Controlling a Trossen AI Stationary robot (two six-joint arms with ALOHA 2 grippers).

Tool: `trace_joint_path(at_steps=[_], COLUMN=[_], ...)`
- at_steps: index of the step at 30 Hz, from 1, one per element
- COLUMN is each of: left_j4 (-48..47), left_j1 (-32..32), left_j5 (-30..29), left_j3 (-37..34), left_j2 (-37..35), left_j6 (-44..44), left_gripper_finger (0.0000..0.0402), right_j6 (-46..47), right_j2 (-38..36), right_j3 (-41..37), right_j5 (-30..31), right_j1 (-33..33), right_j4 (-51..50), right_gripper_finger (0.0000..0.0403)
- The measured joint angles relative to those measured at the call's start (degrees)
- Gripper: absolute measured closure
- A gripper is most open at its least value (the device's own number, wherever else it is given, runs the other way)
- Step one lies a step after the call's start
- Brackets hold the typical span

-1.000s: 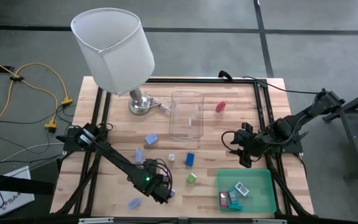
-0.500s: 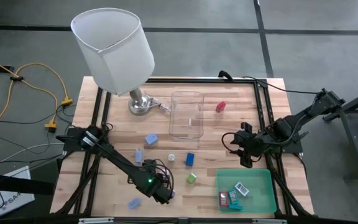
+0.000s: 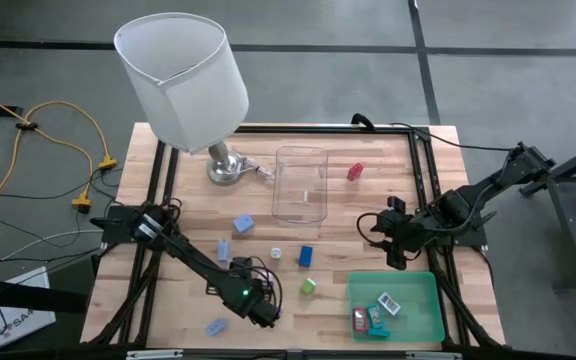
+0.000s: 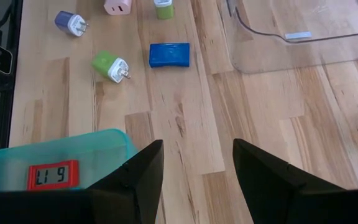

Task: Pick & Place Office items
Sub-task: Put the red digital clock into the green bin

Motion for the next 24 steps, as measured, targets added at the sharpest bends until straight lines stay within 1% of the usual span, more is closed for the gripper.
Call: trace_joint_path(at_steps=[19,24], left_j4=[-0.59,-0.75], left_j1=[0.0,0.0], left_j5=[-0.13,0.03], left_j3=[0.0,0.0], left_j2=[-0.02,-0.02], left_j6=[0.09,0.01], left_gripper_finger=[0.0172,0.019], right_j6=[-0.02,-0.02], right_j2=[0.0,0.0], right_j3=[0.0,0.0], right_j5=[-0.04,-0.05], right_j1=[-0.02,-0.01], right_j4=[0.0,0.0], right_gripper_finger=[0.0222,0.0222])
